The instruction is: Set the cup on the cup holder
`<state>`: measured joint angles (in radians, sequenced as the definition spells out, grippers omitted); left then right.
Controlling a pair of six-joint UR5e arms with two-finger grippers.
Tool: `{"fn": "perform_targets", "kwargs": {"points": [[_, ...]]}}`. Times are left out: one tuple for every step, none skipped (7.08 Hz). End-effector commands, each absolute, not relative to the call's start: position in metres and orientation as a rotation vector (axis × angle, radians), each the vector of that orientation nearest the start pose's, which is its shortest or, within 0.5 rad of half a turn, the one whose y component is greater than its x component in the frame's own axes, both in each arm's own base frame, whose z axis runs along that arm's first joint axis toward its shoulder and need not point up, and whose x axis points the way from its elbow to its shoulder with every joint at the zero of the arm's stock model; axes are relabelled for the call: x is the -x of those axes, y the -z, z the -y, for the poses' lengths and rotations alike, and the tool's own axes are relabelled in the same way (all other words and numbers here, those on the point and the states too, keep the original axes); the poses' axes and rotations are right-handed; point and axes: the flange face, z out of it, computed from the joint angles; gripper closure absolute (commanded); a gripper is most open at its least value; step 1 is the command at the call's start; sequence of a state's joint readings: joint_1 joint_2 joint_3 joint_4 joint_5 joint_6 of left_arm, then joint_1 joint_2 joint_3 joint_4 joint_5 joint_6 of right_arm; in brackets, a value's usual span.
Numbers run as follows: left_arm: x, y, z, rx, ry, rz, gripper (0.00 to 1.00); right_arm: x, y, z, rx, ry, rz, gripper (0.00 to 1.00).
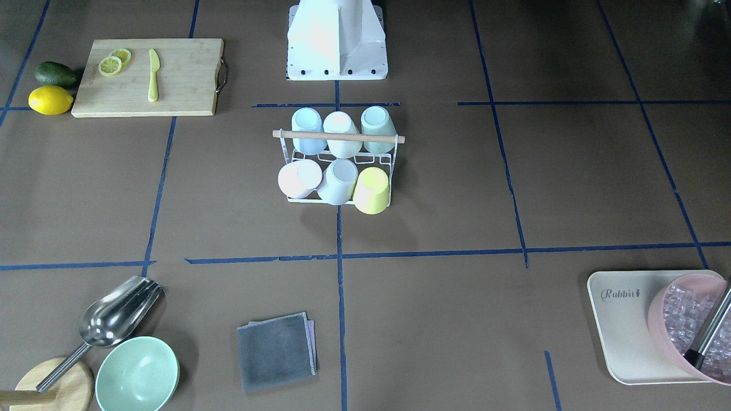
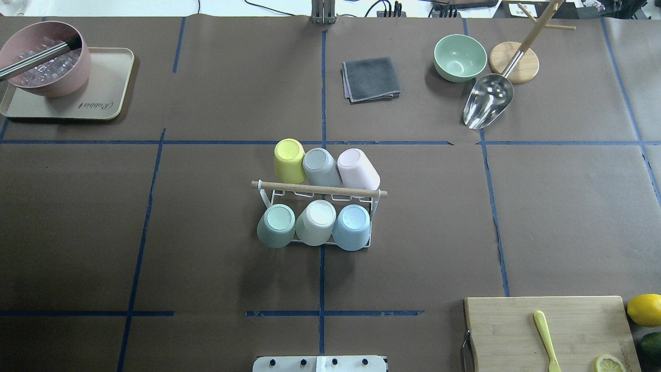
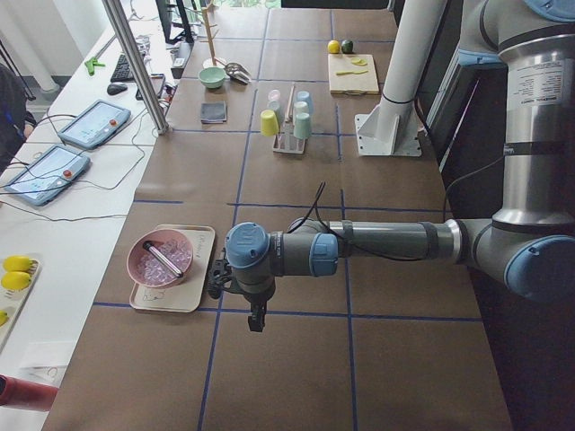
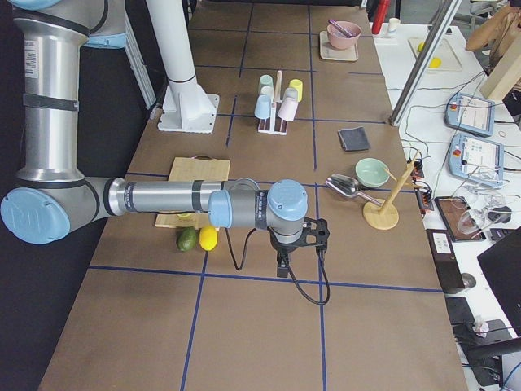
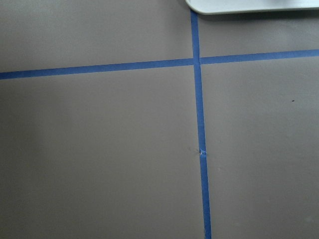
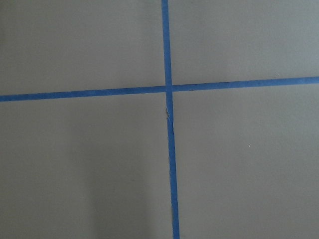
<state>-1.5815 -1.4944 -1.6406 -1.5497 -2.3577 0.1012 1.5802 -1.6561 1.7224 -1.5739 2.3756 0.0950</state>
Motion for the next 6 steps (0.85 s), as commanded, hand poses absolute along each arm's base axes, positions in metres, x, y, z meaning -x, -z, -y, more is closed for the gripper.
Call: {"fn": "perform_targets", "kwargs": {"points": [[0.0677,-0.6625,0.4578,-0.016,-0.074,-0.787,0.00,-0.0641,-0.6257,0.4592,-0.015,-0.075,0.820,0.00],[0.0689,-0.6637,0.4562,-0.018,-0.074,-0.789,0.00,-0.0639,-0.6285,0.4569,-0.009,-0.077,0.822,0.00],[0.0717,-0.6644,0.4557,-0.019,-0.069,-0.789,0.00,-0.0632,-0.6300,0.4569,-0.005,-0.077,0.822,0.00],[0.0724,-0.6644,0.4555,-0.020,-0.067,-0.789,0.00,-0.0632,-0.6323,0.4546,0.000,-0.080,0.822,0.00],[0.0725,-0.6637,0.4557,-0.021,-0.068,-0.789,0.00,-0.0640,-0.6342,0.4512,0.001,-0.080,0.820,0.00],[0.0725,-0.6632,0.4563,-0.021,-0.066,-0.789,0.00,-0.0634,-0.6341,0.4521,-0.002,-0.076,0.819,0.00]]}}
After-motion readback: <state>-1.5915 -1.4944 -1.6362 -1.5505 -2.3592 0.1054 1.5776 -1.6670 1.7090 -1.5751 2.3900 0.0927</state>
